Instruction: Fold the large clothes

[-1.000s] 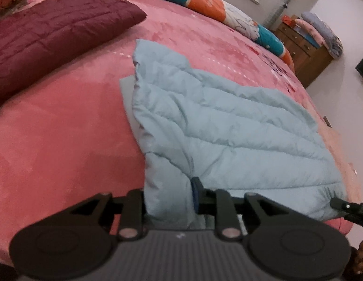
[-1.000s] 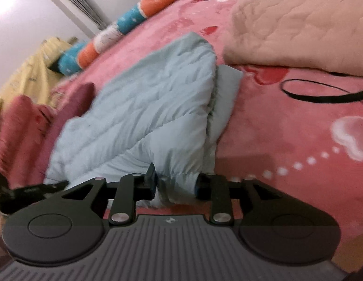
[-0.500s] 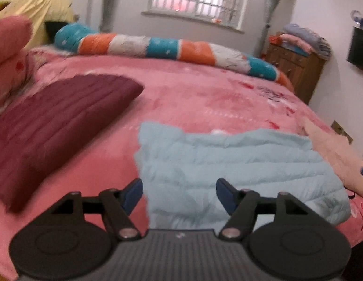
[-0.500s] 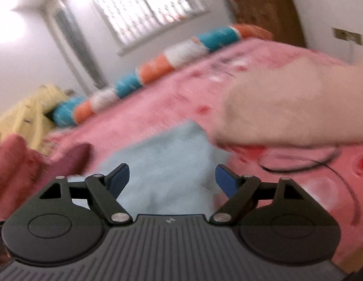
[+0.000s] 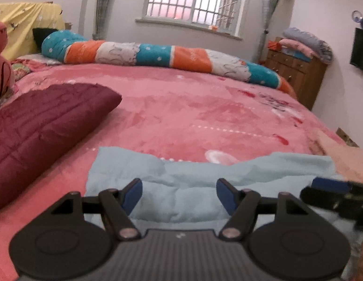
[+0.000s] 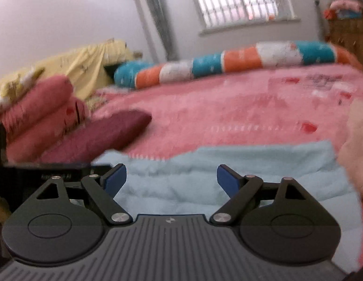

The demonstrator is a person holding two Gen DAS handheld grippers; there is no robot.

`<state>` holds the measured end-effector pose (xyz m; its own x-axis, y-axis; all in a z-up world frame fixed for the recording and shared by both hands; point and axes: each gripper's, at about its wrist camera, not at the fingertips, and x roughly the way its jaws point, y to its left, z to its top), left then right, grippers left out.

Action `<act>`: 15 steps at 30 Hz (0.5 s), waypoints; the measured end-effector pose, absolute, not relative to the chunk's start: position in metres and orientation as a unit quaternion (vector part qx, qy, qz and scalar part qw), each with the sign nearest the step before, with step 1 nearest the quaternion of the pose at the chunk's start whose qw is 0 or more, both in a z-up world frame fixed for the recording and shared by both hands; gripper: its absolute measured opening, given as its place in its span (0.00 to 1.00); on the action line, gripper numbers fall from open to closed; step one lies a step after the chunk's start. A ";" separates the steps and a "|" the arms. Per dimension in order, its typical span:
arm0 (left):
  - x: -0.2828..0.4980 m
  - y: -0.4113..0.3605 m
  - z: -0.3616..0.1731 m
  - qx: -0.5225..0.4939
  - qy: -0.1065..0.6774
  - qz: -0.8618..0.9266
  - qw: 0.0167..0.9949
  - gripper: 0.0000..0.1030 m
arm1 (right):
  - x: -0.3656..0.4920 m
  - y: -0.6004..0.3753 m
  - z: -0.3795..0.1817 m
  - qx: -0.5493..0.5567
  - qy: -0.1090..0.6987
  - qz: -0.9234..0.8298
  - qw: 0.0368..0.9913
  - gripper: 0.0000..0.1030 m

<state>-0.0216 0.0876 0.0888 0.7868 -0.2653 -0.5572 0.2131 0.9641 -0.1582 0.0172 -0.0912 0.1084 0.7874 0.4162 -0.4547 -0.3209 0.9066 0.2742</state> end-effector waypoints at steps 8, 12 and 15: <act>0.001 0.075 0.066 -0.018 0.308 -0.095 0.946 0.73 | 0.057 -0.125 0.077 0.074 0.296 0.122 0.944 1.00; 0.013 0.066 0.058 -0.002 0.304 -0.088 0.949 0.76 | 0.073 -0.155 0.070 0.088 0.304 0.074 0.946 1.00; 0.020 0.060 0.054 0.009 0.301 -0.085 0.950 0.76 | 0.084 -0.181 0.061 0.094 0.311 0.040 0.945 1.00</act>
<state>0.0203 0.0597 0.0545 0.8049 -0.1552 -0.5728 0.1666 0.9855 -0.0329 0.0839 -0.1813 0.0613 0.8028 0.1332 -0.5811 -0.0161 0.9792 0.2022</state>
